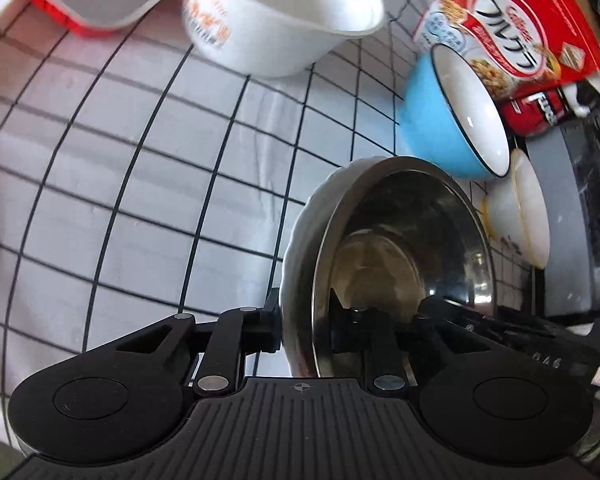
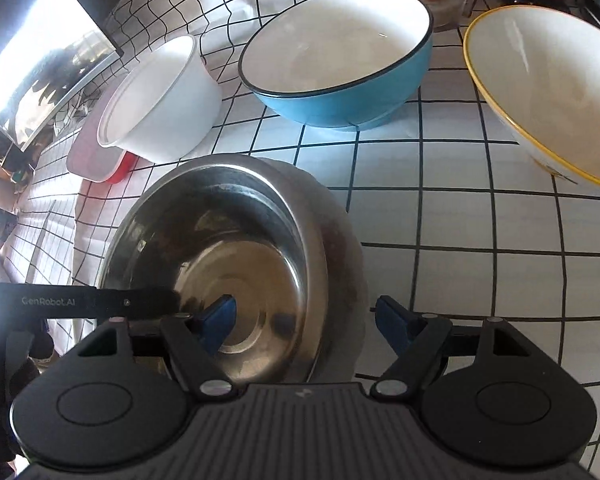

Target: Organize plates and bowls

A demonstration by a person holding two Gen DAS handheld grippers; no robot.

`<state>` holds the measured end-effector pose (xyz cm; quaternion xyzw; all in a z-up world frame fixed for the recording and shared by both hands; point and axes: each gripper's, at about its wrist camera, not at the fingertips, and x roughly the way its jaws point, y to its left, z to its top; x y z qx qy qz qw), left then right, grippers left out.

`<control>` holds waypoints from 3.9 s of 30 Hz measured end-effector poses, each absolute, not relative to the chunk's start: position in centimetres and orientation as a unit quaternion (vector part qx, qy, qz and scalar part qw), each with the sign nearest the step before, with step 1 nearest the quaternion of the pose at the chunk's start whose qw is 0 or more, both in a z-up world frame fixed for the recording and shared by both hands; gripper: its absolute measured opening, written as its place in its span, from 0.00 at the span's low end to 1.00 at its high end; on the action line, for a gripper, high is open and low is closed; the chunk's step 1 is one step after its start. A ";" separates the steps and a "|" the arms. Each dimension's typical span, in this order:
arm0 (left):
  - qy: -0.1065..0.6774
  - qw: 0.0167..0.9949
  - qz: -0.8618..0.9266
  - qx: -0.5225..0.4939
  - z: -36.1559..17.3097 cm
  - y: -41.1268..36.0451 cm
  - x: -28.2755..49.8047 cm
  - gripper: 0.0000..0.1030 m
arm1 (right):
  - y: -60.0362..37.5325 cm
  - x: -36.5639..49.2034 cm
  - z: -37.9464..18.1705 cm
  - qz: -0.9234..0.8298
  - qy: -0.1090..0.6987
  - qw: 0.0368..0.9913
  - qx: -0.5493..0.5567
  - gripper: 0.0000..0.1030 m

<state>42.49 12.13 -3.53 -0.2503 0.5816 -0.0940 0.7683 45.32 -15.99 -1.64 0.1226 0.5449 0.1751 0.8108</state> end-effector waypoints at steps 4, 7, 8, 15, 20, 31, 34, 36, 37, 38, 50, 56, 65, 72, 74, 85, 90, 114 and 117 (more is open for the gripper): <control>0.582 0.782 -0.089 -0.206 -2.8 11.3 42.1 0.20 | -14.9 45.2 -1.6 0.189 0.551 0.806 0.105 0.73; 0.577 0.794 -0.084 -0.172 -2.4 10.5 41.7 0.21 | -14.0 45.0 -1.4 0.185 0.551 0.810 0.076 0.73; 0.576 0.795 -0.084 -0.168 -2.4 10.5 41.7 0.21 | -13.8 45.0 -1.4 0.183 0.553 0.810 0.071 0.73; 0.560 0.814 -0.062 -0.141 -1.9 12.2 41.5 0.20 | -11.9 45.3 -1.5 0.191 0.562 0.802 0.067 0.73; 0.551 0.822 -0.050 -0.135 -1.3 14.1 41.2 0.20 | -9.8 45.6 -1.4 0.198 0.564 0.799 0.057 0.73; 0.544 0.828 -0.035 -0.134 -1.1 17.3 40.7 0.20 | -6.4 46.2 -1.3 0.208 0.562 0.799 0.046 0.73; 0.542 0.828 -0.038 -0.135 -1.1 17.6 40.9 0.20 | -6.0 46.3 -1.3 0.207 0.561 0.800 0.044 0.73; 0.542 0.827 -0.041 -0.141 -1.1 17.9 41.0 0.20 | -5.6 46.5 -1.3 0.206 0.560 0.801 0.042 0.73; 0.542 0.826 -0.043 -0.146 -1.2 18.0 41.1 0.20 | -5.6 46.4 -1.3 0.206 0.559 0.802 0.041 0.73; 0.543 0.825 -0.046 -0.152 -1.2 18.2 41.1 0.20 | -5.7 46.4 -1.3 0.206 0.558 0.803 0.043 0.74; 0.552 0.817 -0.052 -0.155 -1.4 18.3 41.4 0.21 | -5.4 46.6 -1.7 0.211 0.542 0.811 0.066 0.91; 0.554 0.816 -0.054 -0.156 -1.5 18.4 41.5 0.21 | -4.5 46.8 -2.0 0.215 0.551 0.804 0.062 1.00; 0.558 0.811 -0.052 -0.167 -1.4 18.6 41.4 0.21 | -2.9 46.5 -1.9 0.212 0.556 0.804 0.002 0.94; 0.556 0.819 -0.042 -0.138 -1.3 17.7 41.3 0.21 | -6.0 46.8 -1.2 0.176 0.551 0.815 0.034 0.36; 0.555 0.819 -0.045 -0.140 -1.3 17.7 41.4 0.21 | -6.7 46.9 -1.3 0.178 0.553 0.813 0.042 0.34; 0.551 0.823 -0.046 -0.130 -1.3 17.5 41.3 0.21 | -6.9 46.5 -1.3 0.177 0.548 0.817 0.037 0.35; 0.553 0.821 -0.050 -0.137 -1.4 17.9 41.4 0.21 | -6.3 46.6 -1.2 0.165 0.550 0.818 0.031 0.35; 0.560 0.817 -0.028 -0.136 -1.1 20.4 42.3 0.20 | -2.9 47.2 -1.2 0.152 0.544 0.824 0.039 0.36; 0.559 0.817 -0.025 -0.138 -1.1 20.8 42.5 0.20 | -2.5 47.2 -1.2 0.156 0.546 0.823 0.034 0.36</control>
